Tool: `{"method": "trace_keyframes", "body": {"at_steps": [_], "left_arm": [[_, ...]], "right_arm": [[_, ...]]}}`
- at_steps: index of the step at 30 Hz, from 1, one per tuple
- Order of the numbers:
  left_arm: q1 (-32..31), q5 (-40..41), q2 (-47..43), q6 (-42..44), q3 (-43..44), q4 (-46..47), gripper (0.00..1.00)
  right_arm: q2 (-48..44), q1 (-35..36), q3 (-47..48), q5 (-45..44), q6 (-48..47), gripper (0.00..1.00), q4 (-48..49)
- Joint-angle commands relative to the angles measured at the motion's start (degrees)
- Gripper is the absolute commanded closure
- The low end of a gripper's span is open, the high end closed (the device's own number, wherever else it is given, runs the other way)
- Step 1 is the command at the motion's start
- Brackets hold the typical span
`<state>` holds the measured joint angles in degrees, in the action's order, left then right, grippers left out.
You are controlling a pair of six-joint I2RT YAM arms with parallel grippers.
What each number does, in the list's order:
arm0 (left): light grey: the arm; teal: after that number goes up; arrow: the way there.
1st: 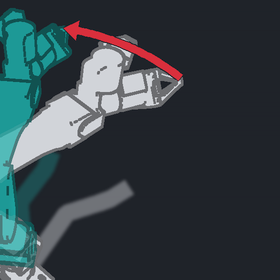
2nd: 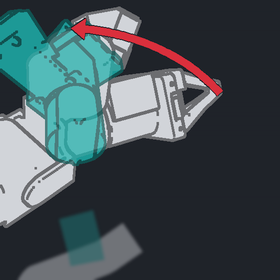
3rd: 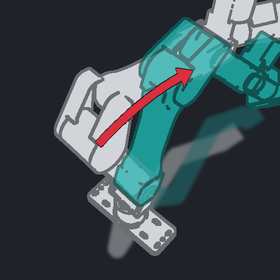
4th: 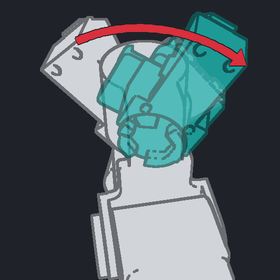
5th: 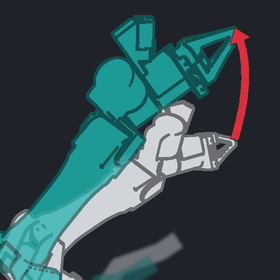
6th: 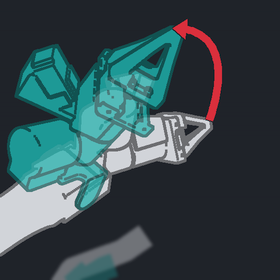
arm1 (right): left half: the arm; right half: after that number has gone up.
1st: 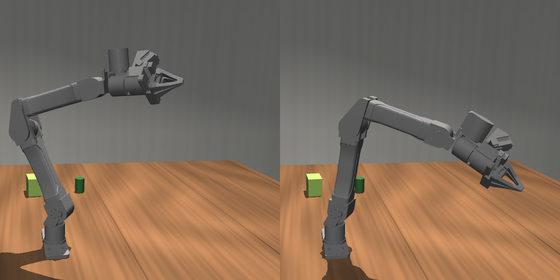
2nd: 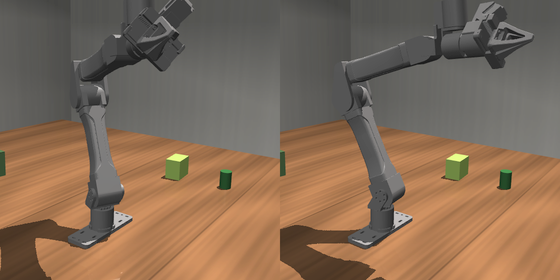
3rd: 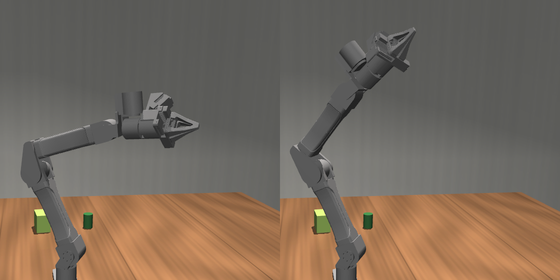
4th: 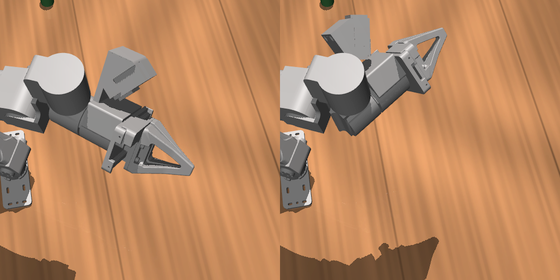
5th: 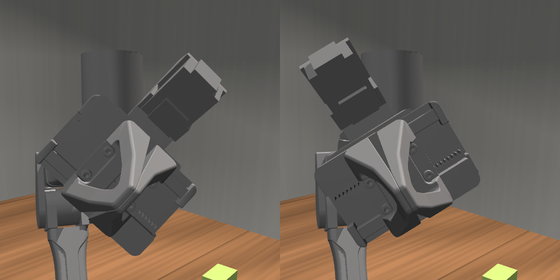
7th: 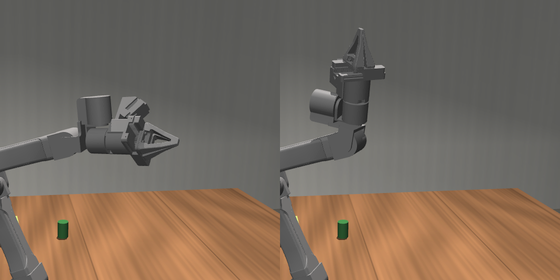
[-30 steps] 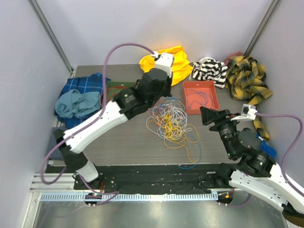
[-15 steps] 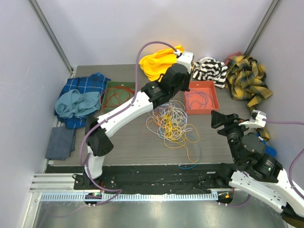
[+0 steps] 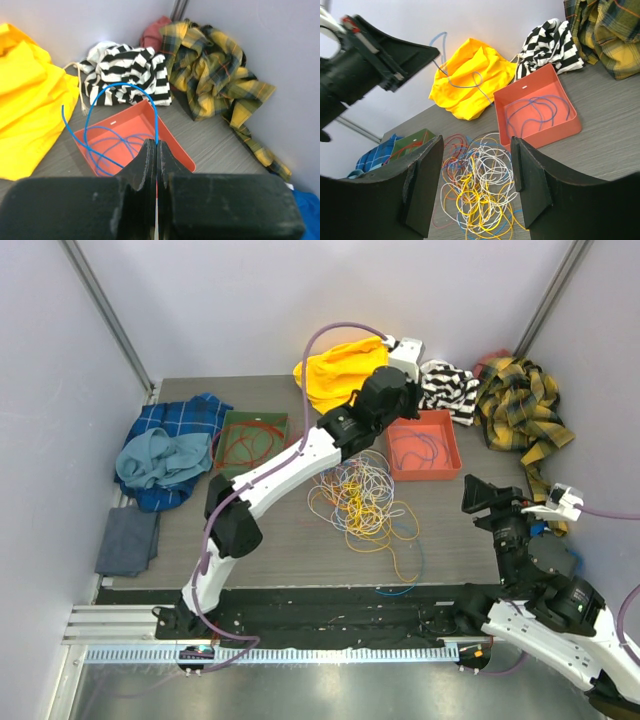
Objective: Untangle the cables
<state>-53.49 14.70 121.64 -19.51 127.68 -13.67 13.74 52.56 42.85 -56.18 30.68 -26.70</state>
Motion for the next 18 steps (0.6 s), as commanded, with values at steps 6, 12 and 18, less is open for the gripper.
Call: {"method": "trace_keyframes", "body": {"at_steps": [6, 12, 18], "left_arm": [[1.72, -2.21, 10.36, -1.58, 4.59, 7.70, 1.00], [1.99, -7.74, 15.55, -2.90, 7.67, 5.77, 0.84], [1.90, -6.09, 8.46, -3.00, 0.06, 6.46, 0.03]], "right_arm": [[-2.13, 0.27, -1.37, -4.20, -1.23, 0.36, -0.46], [-2.40, 0.27, -1.98, -5.25, -1.32, 0.36, -0.72], [-0.21, 0.27, -1.45, -5.34, -1.14, 0.35, -0.81]]}}
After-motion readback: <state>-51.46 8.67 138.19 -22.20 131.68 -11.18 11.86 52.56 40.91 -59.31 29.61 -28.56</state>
